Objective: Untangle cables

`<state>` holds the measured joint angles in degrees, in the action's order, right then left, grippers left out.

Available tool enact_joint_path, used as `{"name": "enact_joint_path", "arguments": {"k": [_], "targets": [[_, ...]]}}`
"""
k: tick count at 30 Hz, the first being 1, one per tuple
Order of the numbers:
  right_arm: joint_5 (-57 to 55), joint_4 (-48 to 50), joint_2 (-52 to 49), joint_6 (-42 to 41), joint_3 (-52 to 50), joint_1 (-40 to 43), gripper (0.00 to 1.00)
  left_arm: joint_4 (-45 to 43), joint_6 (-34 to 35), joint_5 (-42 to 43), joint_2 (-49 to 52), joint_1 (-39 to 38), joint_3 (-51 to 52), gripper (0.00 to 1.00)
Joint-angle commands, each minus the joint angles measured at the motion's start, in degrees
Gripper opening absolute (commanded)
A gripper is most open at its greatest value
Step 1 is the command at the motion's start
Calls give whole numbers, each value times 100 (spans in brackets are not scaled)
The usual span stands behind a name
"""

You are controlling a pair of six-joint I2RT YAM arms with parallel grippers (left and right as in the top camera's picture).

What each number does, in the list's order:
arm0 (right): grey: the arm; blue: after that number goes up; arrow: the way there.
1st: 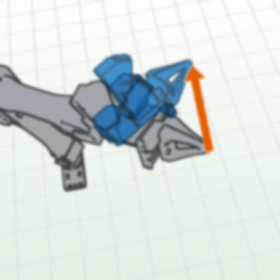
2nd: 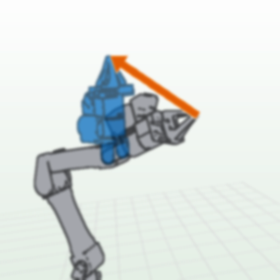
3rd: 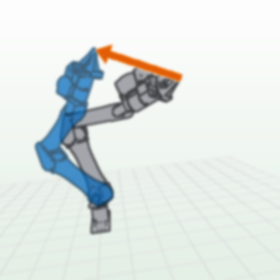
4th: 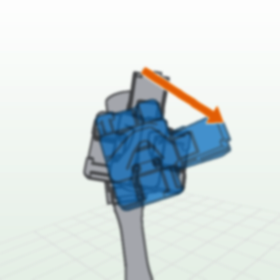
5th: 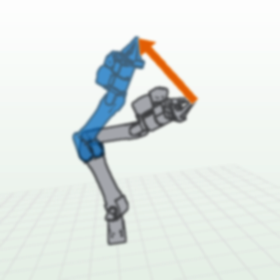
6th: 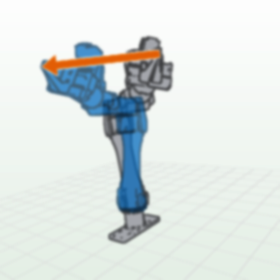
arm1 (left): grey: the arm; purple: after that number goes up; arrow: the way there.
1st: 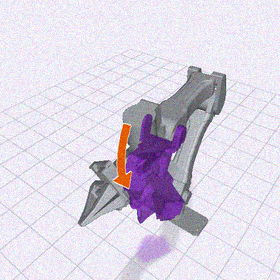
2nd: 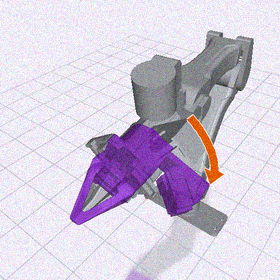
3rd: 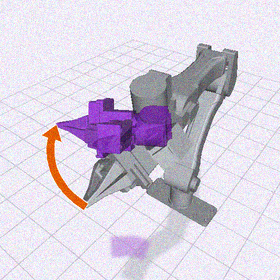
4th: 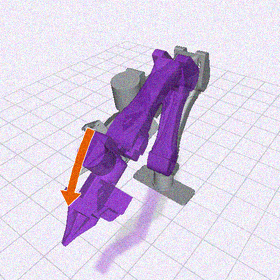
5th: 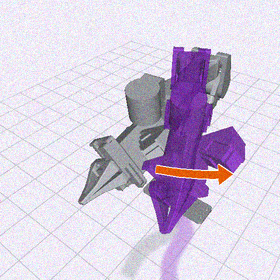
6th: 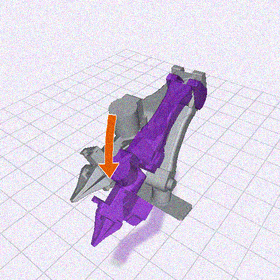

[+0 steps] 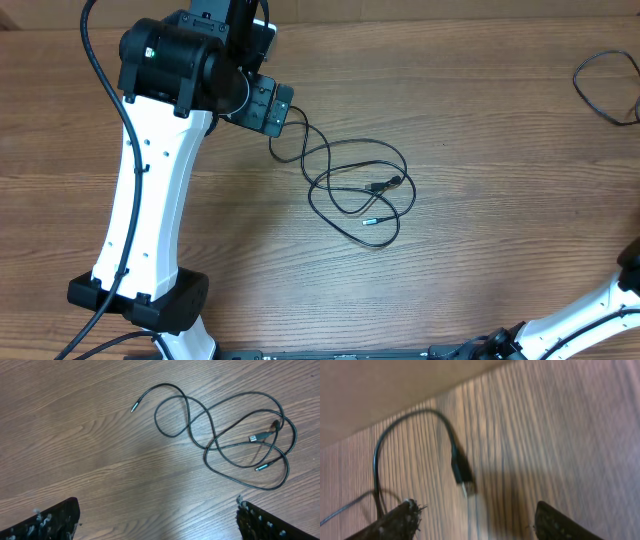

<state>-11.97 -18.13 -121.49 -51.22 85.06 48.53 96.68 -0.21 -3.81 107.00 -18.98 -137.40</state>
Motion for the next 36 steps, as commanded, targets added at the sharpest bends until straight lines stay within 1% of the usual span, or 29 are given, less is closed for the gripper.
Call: {"name": "enact_joint_path", "arguments": {"k": [1,3,4,5,10,16,17,18,19,20,24,27,31,33,36], "targets": [[-415,201,-66,378,146,59,82,9,-46,90,57,22,-28,100],[-446,295,-181,461,146,74,89,9,-44,92,57,20,-28,100],[-431,372,-260,599,146,74,96,11,-28,94,57,15,-28,100],[-431,439,-308,734,146,72,100,11,31,90,57,17,-28,100],[-380,728,-647,1108,146,72,100,11,214,98,57,4,-28,100],[-337,861,-1128,1440,144,72,99,11,238,221,57,-20,-28,100],[-273,848,-1209,1554,144,72,78,11,238,223,57,-28,-28,100],[-190,831,-1252,1644,142,72,49,11,238,223,57,-31,-28,100],[-153,817,-1276,1685,142,72,13,9,238,225,57,-33,-28,100],[-35,780,-1281,1681,142,61,4,9,238,234,57,-33,-28,100],[568,776,-1233,1681,251,-42,4,11,267,240,57,-37,-28,100],[1261,776,-1130,1663,439,-168,4,11,299,238,57,-55,-28,100],[1856,728,-1003,1460,817,-415,4,7,299,238,57,-55,-28,100],[1985,693,-986,1434,1058,-592,4,11,304,240,57,-55,-28,100],[1875,693,-986,1421,1307,-887,4,7,304,240,57,-55,-28,100]]}}
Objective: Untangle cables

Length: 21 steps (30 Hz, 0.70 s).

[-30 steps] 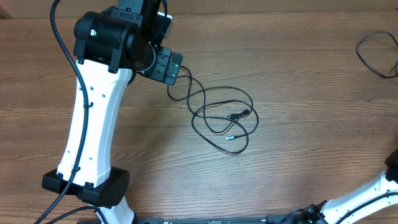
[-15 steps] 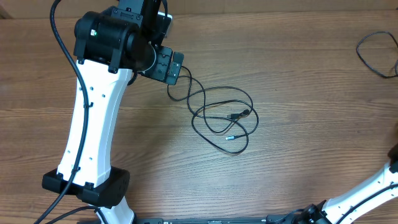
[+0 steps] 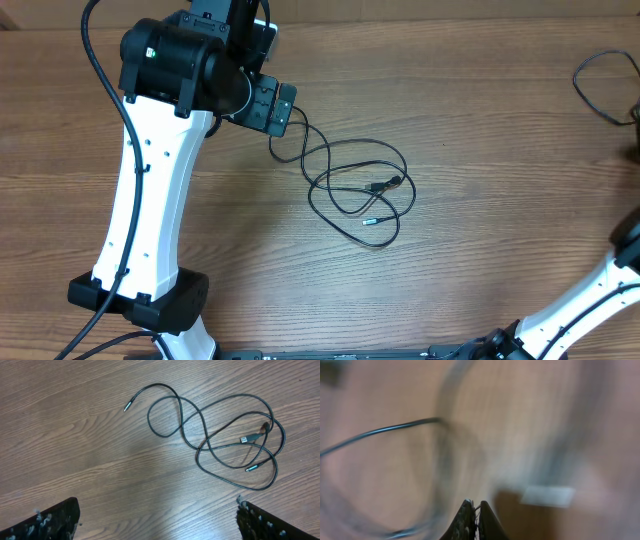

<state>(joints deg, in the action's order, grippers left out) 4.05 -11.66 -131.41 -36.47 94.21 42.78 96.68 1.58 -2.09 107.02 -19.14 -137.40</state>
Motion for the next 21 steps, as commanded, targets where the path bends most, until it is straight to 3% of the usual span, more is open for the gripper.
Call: {"name": "enact_joint_path", "arguments": {"k": [1,6,11,15,18,21], "targets": [[210,81,7,-55,442,-413,4,11,125,68,55,-39,-28,100],[39,-46,31,-57,525,-758,4,11,122,66,55,-39,-28,100],[774,-1102,540,155,525,-664,5,-2,120,42,55,-39,-28,100],[2404,-1941,1296,1027,525,-802,16,-227,125,-20,55,-39,-28,100],[2498,-2452,1849,1484,525,-1333,22,-428,199,-17,55,-39,-28,100],[2492,-2723,2192,2009,525,-2144,35,-629,323,-20,55,-39,-28,100]]}}
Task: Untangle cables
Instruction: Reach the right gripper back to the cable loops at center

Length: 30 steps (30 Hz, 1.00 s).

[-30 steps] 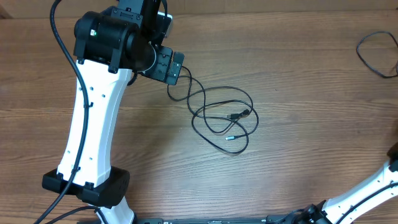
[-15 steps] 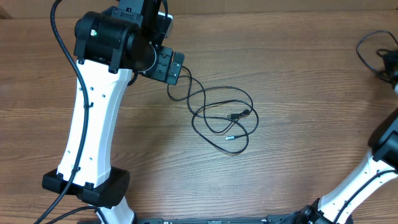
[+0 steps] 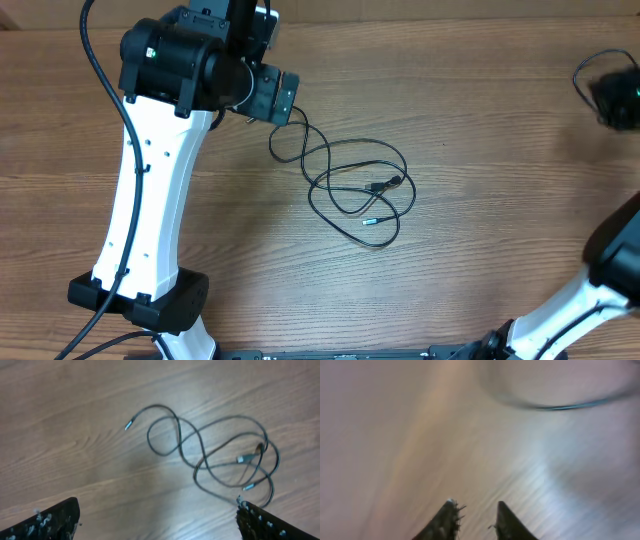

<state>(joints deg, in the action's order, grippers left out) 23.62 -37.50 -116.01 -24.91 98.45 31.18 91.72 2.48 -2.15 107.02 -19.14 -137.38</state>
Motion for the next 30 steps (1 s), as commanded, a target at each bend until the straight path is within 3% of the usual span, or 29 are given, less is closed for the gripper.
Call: {"name": "enact_joint_path", "arguments": {"k": [1,2,6,11,13,18,22,26,30], "targets": [[511,-223,706,1051,101,-1327,61,-195,256,-15,55,-39,-31,100],[485,-299,717,1215,101,-1622,100,-247,278,-15,55,-37,-31,100],[308,-1126,623,2365,87,-2813,100,-446,291,-20,55,-37,-31,100],[-634,-1875,435,2306,-179,-3893,100,-671,291,-142,55,-39,-31,100],[-752,-1836,422,1882,-417,-4242,100,-761,289,-142,55,-37,-31,100],[-560,-1038,402,-109,-935,-4920,100,-839,284,-144,55,-37,-31,100],[-155,-184,400,-938,-1362,-5313,100,-828,284,-144,55,-37,-31,100],[-153,286,398,-2450,-1696,-5652,89,-734,286,-142,55,-37,-31,100],[-256,302,389,-2863,-1818,-5904,86,-638,284,-142,55,-37,-31,100]]}}
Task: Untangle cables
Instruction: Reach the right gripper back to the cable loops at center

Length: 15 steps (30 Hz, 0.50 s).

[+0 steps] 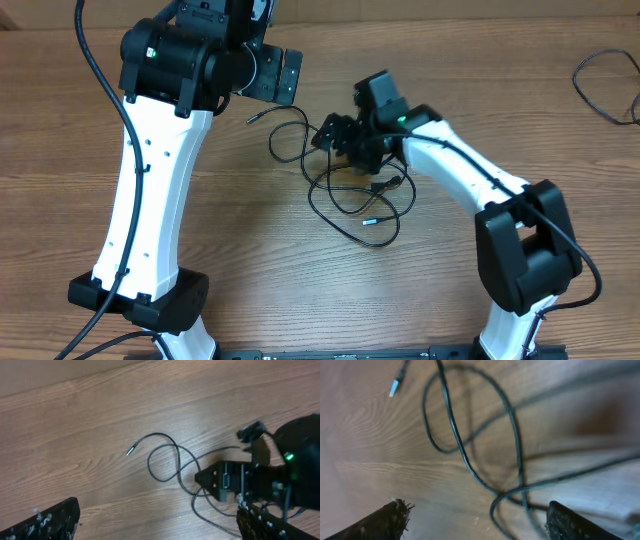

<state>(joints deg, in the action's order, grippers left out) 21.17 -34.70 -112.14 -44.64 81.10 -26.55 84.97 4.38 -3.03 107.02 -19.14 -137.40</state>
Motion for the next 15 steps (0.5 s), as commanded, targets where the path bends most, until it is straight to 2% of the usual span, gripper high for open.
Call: {"name": "enact_joint_path", "arguments": {"k": [1,5,12,13,14,15], "targets": [[-22,-35,2,-896,-103,-201,86,48,94,-55,55,-37,-28,100],[-352,-87,2,-898,-240,-490,85,98,94,-55,55,-37,-28,100],[-870,673,-125,-988,-815,-719,85,240,96,-52,55,-39,-28,100],[-870,852,-184,-981,-909,-719,75,264,96,-55,55,-39,-28,100],[-872,1010,-243,-977,-984,-719,61,293,96,-52,55,-39,-26,100],[-872,1141,-302,-957,-1025,-713,35,319,96,-52,55,-39,-26,100]]}}
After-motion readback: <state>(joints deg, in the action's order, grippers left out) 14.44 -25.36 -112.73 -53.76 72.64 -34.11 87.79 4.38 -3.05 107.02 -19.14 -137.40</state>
